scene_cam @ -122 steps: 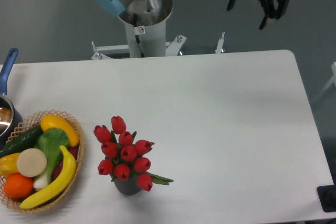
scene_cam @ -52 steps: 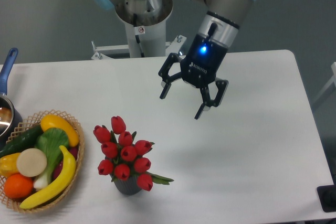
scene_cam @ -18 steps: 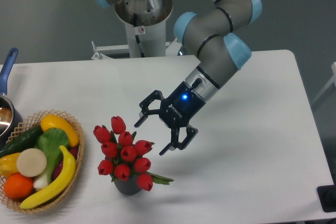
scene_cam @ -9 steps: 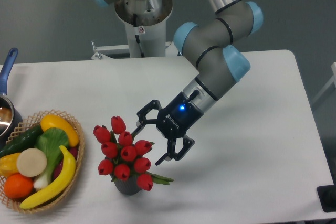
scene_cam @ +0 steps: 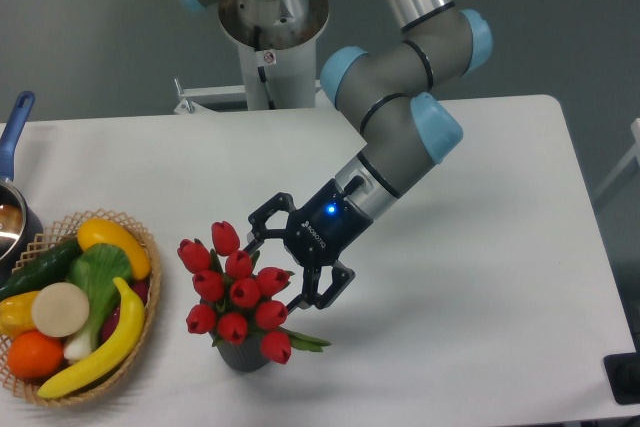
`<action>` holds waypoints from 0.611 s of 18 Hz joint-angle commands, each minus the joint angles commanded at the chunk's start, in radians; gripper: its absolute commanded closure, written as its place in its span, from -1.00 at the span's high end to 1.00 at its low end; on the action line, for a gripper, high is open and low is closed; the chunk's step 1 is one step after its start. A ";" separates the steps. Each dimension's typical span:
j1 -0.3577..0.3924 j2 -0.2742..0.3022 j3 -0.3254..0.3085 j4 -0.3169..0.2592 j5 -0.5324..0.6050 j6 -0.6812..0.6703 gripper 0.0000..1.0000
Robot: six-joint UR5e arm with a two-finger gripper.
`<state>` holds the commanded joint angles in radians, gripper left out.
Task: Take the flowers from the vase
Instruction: 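Move the open gripper down around the tulip stems above the vase, then close the gripper on the tulip stems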
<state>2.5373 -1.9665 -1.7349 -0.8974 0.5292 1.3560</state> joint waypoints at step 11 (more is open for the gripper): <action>-0.020 -0.028 0.014 0.008 -0.002 0.000 1.00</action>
<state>2.5173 -1.9942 -1.7211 -0.8897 0.5277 1.3560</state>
